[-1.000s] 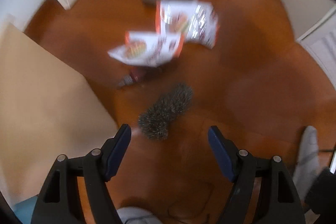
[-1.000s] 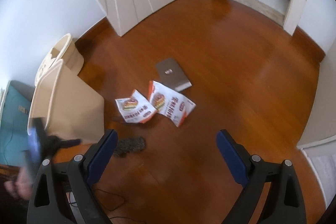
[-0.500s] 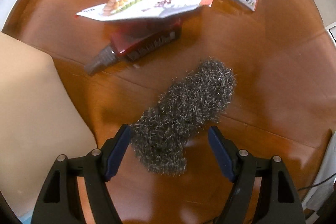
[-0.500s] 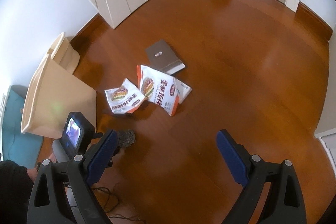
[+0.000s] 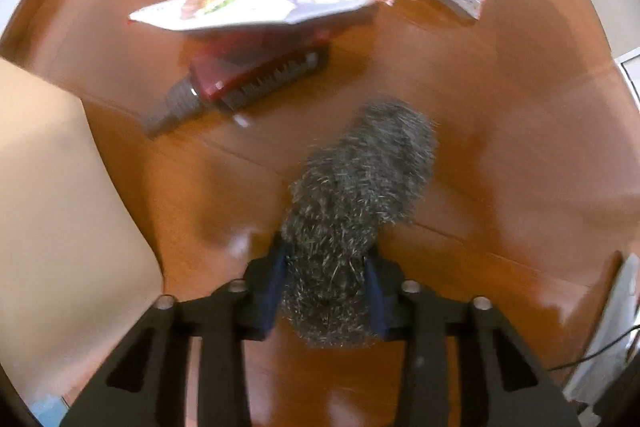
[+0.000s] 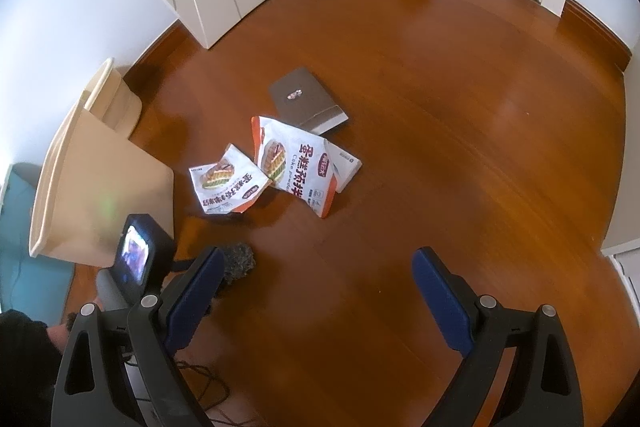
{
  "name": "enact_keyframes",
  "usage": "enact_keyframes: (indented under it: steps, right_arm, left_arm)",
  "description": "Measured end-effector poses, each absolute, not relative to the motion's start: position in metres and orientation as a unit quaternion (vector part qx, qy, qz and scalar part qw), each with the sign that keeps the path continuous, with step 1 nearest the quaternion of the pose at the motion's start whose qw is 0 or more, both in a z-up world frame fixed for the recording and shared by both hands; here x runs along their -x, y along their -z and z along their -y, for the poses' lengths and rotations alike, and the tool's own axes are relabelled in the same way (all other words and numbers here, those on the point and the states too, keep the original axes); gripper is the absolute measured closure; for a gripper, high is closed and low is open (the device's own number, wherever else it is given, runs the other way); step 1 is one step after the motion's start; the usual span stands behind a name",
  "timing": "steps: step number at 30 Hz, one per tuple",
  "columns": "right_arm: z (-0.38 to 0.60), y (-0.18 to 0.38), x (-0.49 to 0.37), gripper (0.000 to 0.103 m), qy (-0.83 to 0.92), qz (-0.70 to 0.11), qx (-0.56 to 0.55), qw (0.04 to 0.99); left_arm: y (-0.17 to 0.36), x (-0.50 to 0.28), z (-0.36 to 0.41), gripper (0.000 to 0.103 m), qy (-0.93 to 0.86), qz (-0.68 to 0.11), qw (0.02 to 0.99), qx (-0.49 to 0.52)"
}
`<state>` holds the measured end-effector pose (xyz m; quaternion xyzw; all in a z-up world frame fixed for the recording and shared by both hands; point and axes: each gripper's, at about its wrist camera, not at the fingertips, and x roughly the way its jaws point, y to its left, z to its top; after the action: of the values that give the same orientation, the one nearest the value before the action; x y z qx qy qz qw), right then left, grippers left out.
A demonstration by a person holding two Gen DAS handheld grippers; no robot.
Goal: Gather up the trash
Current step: 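Grasp the white snack bag with the right tool while the left tool holds the steel wool, then carry the steel wool to the wastebasket and open the left tool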
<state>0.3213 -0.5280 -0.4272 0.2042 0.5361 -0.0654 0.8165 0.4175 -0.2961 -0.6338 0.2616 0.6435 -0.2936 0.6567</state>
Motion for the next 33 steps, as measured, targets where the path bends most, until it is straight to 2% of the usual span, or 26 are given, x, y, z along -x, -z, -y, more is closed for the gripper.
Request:
enact_keyframes:
  steps: [4,10,18,22,24,25,26,28,29,33]
  right_arm:
    - [0.520,0.438,-0.340,0.007,0.050,-0.544,-0.166,0.821]
    - [0.506,0.476,-0.400,0.007,-0.021,-0.543,-0.126,0.830]
    - [0.517,0.543,-0.454,0.007,-0.026,-0.553,-0.141,0.821]
    - [0.517,0.560,-0.466,0.012,-0.036,-0.547,-0.152,0.822]
    - [0.514,0.569,-0.470,0.022,-0.039,-0.554,-0.147,0.818]
    - [0.514,0.574,-0.472,0.040,-0.034,-0.559,-0.144,0.816]
    - [0.515,0.578,-0.471,0.069,-0.035,-0.561,-0.149,0.814]
    - [0.514,0.579,-0.468,0.086,-0.039,-0.560,-0.152,0.814]
    - [0.511,0.578,-0.465,0.099,-0.047,-0.557,-0.144,0.816]
    - [0.502,0.566,-0.453,0.102,-0.051,-0.547,-0.119,0.827]
  left_arm:
    - [0.609,-0.413,0.289,0.074,0.290,-0.621,0.685,-0.247]
    - [0.574,-0.382,0.272,0.074,0.274,-0.570,0.742,-0.223]
    - [0.540,-0.367,0.272,0.074,0.286,-0.544,0.765,-0.190]
    - [0.529,-0.373,0.279,0.074,0.288,-0.546,0.767,-0.177]
    - [0.528,-0.381,0.278,0.074,0.284,-0.543,0.771,-0.173]
    - [0.526,-0.384,0.277,0.074,0.281,-0.541,0.774,-0.171]
    - [0.526,-0.386,0.278,0.074,0.279,-0.541,0.775,-0.169]
    - [0.524,-0.392,0.276,0.074,0.271,-0.542,0.779,-0.162]
    - [0.523,-0.393,0.275,0.074,0.269,-0.541,0.781,-0.160]
    - [0.514,-0.393,0.275,0.074,0.264,-0.533,0.788,-0.158]
